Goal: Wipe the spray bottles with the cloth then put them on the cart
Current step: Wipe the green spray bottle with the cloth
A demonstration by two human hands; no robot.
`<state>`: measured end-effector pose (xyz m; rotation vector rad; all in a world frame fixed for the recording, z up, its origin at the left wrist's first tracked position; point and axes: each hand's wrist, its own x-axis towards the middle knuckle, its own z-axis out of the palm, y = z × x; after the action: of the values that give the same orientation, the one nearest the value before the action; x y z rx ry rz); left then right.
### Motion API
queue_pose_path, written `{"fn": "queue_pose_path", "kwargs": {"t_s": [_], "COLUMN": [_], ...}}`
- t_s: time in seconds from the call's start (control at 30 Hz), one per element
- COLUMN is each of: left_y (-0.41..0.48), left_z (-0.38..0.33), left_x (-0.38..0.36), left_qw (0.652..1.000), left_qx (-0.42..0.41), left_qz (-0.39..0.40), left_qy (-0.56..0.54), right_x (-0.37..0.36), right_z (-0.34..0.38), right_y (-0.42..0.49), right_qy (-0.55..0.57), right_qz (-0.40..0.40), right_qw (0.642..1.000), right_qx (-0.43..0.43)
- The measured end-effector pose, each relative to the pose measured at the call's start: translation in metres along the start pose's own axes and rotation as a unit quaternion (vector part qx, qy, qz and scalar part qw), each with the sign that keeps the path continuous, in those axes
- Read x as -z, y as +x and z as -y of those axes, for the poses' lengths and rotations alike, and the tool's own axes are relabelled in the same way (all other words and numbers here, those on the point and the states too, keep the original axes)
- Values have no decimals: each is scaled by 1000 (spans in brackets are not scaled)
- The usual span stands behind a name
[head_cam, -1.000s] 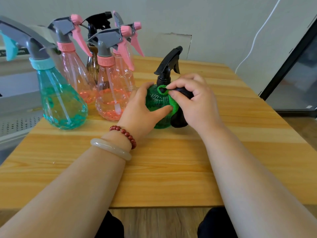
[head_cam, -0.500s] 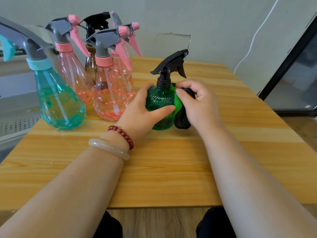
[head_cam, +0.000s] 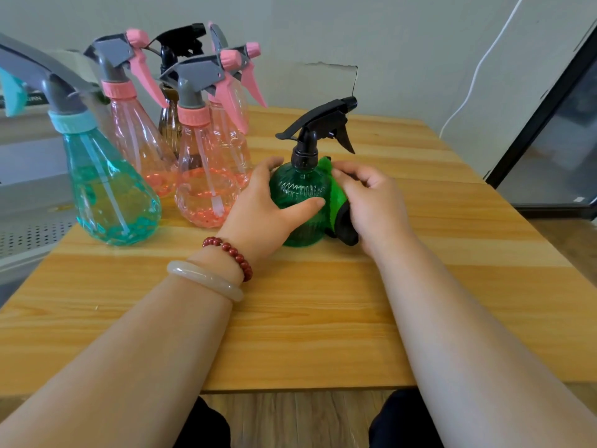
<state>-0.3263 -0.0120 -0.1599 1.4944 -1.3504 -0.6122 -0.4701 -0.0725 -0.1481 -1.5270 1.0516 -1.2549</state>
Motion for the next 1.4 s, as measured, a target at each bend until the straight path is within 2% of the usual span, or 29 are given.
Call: {"fn": "queue_pose_path", "kwargs": {"t_s": [0.13, 0.27, 0.47, 0.63, 0.77, 0.9, 1.07, 1.17, 1.4], "left_y": [1, -3, -2, -3, -3, -3, -2, -1, -3], "left_z": [0, -5, -1, -4, -3, -2, 0, 1, 0], "left_x": [0, -1, -5, -1, -3, -4, -3, -2, -1], "left_qw": [999, 999, 999, 999, 998, 999, 1000, 999, 997], "left_qx": [15, 3, -13, 4, 6, -14, -19, -26, 1], "left_qz": [24, 18, -23, -41, -25, -13, -10, -20, 26], "left_qy": [-44, -41, 17, -23, -58, -44, -1, 17, -69], "right_x": [-2, -5, 0, 3, -4, -9, 4, 6, 1], "right_z": [3, 5, -4, 0, -3, -4, 4, 5, 3], "right_y": [-2, -5, 1, 0, 1, 2, 0, -1, -2], "right_qy": [53, 134, 164, 253, 212, 194, 241, 224, 215], "right_qz": [5, 28, 57, 87, 53, 18, 71, 77, 48], "right_qw": [999, 991, 976, 959, 969, 974, 962, 965, 969], "right_qx": [1, -15, -129, -92, -112, -115, -109, -108, -115]}}
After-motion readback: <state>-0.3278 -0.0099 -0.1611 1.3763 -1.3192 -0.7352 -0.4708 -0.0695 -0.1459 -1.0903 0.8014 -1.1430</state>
